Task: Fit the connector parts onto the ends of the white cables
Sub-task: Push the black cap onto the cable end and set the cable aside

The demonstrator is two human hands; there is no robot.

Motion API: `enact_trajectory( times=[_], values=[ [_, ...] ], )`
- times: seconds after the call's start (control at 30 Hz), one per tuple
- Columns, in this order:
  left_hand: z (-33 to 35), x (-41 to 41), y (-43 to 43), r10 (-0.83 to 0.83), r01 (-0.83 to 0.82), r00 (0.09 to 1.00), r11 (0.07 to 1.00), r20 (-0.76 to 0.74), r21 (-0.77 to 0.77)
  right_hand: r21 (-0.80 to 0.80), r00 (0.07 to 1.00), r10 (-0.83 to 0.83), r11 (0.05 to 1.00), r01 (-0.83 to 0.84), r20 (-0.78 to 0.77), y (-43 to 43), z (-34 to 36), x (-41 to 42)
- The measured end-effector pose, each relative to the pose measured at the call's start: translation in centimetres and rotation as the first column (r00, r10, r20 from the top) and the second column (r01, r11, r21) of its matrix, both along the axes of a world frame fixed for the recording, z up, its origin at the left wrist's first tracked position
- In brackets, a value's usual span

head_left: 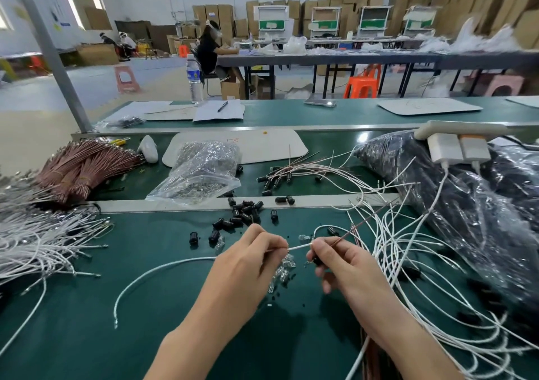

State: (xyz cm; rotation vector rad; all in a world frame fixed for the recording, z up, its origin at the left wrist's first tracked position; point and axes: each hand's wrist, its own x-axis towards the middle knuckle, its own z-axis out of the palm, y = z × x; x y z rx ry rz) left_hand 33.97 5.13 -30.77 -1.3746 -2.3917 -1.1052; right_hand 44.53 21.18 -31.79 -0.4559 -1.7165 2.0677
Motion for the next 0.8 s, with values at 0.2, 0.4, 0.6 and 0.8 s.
enact_trajectory(
  times=[0.2, 0.4, 0.6, 0.8],
  values=[
    [-0.6, -0.1, 0.3, 0.038, -0.027, 0.966, 0.999, 0.257, -0.044, 0.397, 0.989, -0.149, 0.908, 0.133, 0.01, 0.1, -0.8, 0.2],
    [-0.7, 0.3, 0.2, 0.02, -0.025, 0.94, 1.0, 0.341, 0.012, 0.32, 0.964, -0.26, 0.909, 0.265, -0.061, 0.3, -0.7, 0.1],
    [-0.6, 0.3, 0.3, -0.026, 0.005, 0.945, 0.998, 0.327, 0.066, -0.313, 0.975, -0.174, 0.942, 0.123, -0.139, 1.4, 0.1, 0.1],
    [-0.7, 0.3, 0.1, -0.055, 0.047, 0.99, 0.997, 0.131, 0.059, -0.3, 0.986, -0.115, 0.951, 0.074, -0.122, 1.2, 0.3, 0.1]
  ],
)
